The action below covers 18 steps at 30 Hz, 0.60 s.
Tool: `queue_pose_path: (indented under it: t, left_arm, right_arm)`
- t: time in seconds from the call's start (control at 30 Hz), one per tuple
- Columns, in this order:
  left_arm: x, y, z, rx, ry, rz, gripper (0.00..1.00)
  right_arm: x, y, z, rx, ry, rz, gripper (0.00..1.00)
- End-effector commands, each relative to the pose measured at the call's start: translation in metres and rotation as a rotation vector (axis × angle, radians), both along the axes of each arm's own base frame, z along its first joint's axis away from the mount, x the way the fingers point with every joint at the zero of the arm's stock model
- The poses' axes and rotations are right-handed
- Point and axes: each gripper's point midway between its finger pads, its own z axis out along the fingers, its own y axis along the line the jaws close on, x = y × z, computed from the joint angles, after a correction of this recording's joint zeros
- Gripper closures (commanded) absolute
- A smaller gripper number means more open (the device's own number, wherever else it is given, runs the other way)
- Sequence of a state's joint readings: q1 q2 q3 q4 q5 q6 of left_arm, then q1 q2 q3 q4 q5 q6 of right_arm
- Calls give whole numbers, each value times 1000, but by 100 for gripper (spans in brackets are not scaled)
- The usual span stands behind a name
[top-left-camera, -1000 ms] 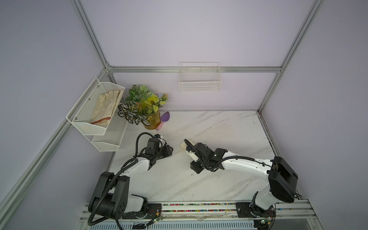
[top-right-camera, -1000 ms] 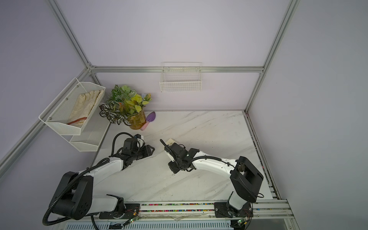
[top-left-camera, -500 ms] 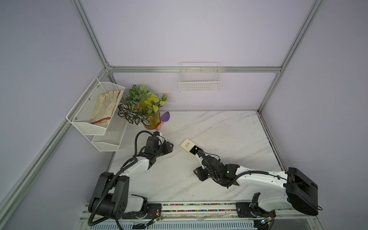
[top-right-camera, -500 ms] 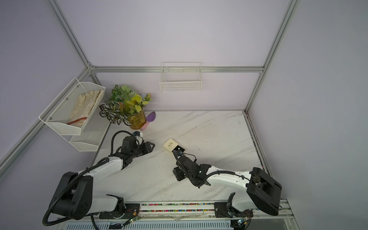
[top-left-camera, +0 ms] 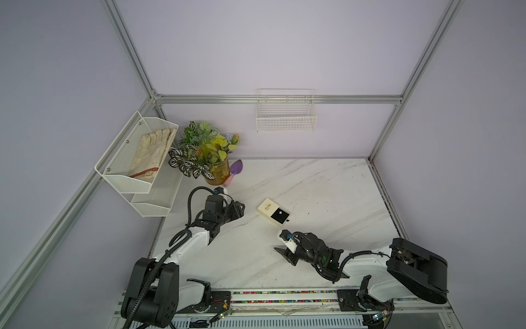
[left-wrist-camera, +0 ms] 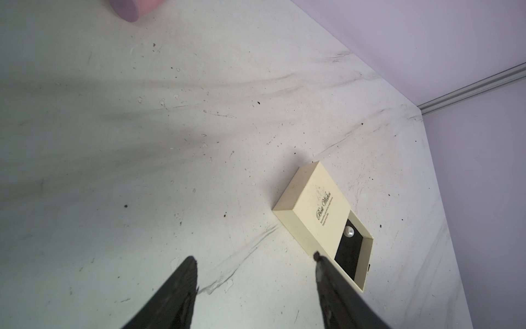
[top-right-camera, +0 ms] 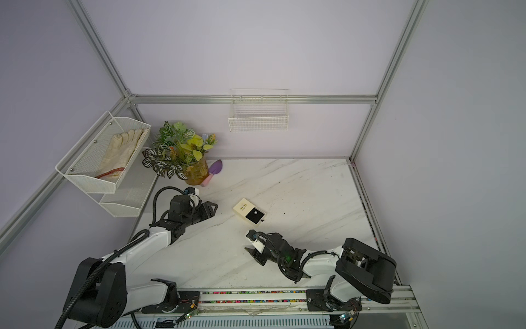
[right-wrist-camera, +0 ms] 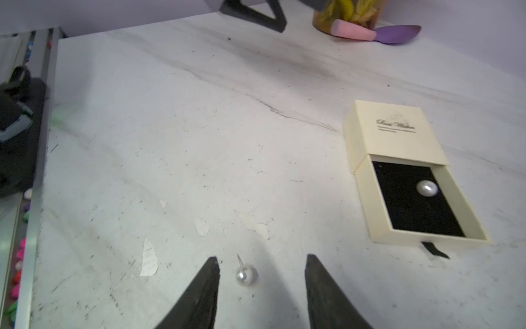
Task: Place the earrings into the drawer-style jewelry box
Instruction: Pick up the earring from the center of the board.
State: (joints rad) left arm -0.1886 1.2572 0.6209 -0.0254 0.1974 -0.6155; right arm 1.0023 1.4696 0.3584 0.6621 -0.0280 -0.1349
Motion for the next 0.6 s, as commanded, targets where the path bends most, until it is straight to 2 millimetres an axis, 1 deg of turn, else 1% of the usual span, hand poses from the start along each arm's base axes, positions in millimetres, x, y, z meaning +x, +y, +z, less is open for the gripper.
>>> queue_pose_path:
  t: [0.0,0.07,0.2,0.3,0.4,0.57]
  left_arm:
    - [14,7,33,13,-82,22,34]
    - [14,9,32,17,-76,22,34]
    - [17,11,28,22,-66,19,35]
    - [18,13,26,22,-59,18,35]
    - [19,15,25,21,-56,23,35]
    - [21,16,24,15,-57,21,35]
  right_arm:
    - [-12,14,9,62,-105,193,49]
    - [-11,12,2,63,-76,210,49]
    - [2,1,-8,91,5,213,49]
    - [0,4,-12,86,19,252,50]
    - [-6,6,-19,79,41,297,50]
    - [-3,7,-36,49,66,299,50]
